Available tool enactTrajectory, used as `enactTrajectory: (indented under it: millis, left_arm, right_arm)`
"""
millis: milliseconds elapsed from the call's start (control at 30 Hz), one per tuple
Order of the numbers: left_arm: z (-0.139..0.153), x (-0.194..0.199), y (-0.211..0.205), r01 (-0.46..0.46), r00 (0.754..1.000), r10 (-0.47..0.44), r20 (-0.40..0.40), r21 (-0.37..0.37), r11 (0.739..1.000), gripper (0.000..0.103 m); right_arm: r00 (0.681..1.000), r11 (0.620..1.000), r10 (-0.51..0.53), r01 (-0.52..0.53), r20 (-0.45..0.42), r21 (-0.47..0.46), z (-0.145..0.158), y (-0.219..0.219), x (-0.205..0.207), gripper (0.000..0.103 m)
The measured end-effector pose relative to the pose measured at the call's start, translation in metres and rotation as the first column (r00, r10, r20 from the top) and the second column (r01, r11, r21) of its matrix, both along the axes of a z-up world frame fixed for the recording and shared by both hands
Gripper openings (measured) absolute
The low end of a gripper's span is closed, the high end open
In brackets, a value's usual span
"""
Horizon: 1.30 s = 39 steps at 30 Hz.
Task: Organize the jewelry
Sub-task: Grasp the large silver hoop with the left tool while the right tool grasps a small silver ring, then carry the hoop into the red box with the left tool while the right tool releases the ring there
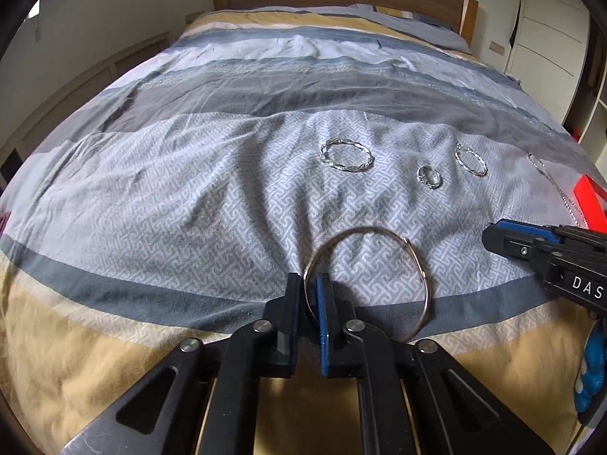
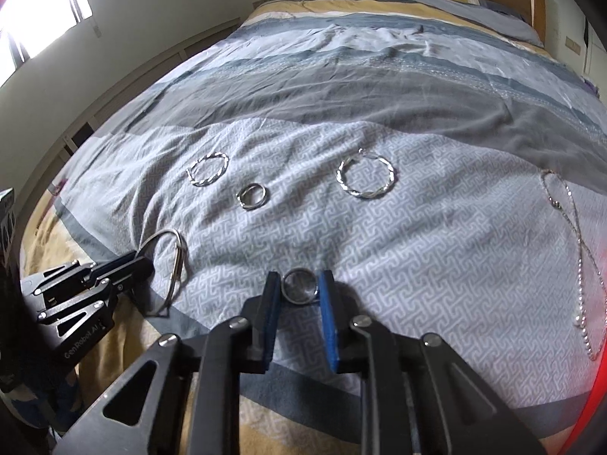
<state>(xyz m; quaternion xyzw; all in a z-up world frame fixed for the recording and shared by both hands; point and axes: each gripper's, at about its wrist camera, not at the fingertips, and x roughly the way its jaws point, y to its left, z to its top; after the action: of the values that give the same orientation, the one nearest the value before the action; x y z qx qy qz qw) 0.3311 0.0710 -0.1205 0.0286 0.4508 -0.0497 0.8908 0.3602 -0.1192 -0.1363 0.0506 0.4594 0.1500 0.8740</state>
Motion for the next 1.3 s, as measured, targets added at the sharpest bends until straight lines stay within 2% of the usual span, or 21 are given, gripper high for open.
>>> enactTrajectory:
  millis: [233, 433, 833, 1100, 1300]
  left_arm:
    - [0.017, -0.01, -0.003, -0.03, 0.999, 0.03, 0.013, 0.023, 0.999, 0.005]
    - [0.04, -0.024, -0.009, -0.038, 0.999, 0.038, 0.03, 0.026, 0.999, 0.005]
    - [0.079, -0.066, -0.057, 0.034, 0.998, -0.037, 0.054, 0.061, 0.998, 0.005]
    - [0.101, -0.082, -0.135, 0.177, 0.981, -0.18, 0.072, 0.057, 0.983, 0.005]
    - [0.114, -0.082, -0.228, 0.331, 0.94, -0.329, 0.095, -0.007, 0.944, 0.005]
  right_arm:
    - [0.999, 0.999, -0.016, 0.015, 0.035, 0.035, 0.024, -0.011, -0.021, 0.019]
    - [0.996, 0.998, -0.042, 0.038, 0.077, 0.051, 0.055, -0.032, -0.055, 0.019]
    - [0.98, 0.986, -0.162, 0.156, 0.118, 0.052, 0.091, -0.119, -0.141, 0.019]
    - [0.949, 0.958, -0.287, 0.286, 0.131, 0.024, 0.097, -0.203, -0.179, 0.019]
    - [0.929, 0.935, -0.35, 0.355, 0.118, -0.022, 0.091, -0.26, -0.183, 0.019]
